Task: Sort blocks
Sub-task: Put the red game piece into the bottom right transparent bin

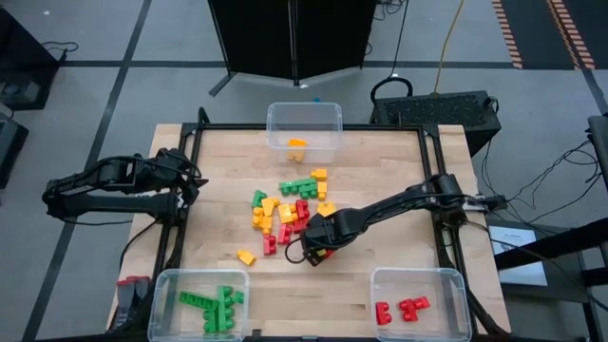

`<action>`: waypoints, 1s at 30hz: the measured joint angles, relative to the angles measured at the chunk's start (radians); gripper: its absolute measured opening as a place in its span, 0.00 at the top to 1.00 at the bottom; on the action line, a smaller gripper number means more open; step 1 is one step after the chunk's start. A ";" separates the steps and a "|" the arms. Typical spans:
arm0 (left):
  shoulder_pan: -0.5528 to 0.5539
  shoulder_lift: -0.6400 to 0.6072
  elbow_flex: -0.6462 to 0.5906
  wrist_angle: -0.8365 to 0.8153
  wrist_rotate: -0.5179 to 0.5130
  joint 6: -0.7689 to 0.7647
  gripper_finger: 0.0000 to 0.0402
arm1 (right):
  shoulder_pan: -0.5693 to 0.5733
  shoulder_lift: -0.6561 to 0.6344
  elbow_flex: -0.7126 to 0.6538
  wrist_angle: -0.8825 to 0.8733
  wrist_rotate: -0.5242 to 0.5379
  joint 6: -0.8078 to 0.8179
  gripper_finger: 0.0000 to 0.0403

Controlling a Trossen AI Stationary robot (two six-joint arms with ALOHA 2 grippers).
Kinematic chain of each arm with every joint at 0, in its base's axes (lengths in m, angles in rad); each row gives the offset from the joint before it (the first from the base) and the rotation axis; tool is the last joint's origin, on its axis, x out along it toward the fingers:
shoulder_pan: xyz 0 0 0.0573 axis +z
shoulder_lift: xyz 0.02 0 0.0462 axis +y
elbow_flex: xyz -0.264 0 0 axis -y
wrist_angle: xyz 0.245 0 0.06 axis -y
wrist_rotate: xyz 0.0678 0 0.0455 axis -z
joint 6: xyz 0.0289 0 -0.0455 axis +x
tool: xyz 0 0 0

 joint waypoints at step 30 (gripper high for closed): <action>0.000 0.000 0.000 0.000 0.000 -0.001 0.28 | 0.006 -0.022 0.052 -0.080 -0.017 -0.096 0.62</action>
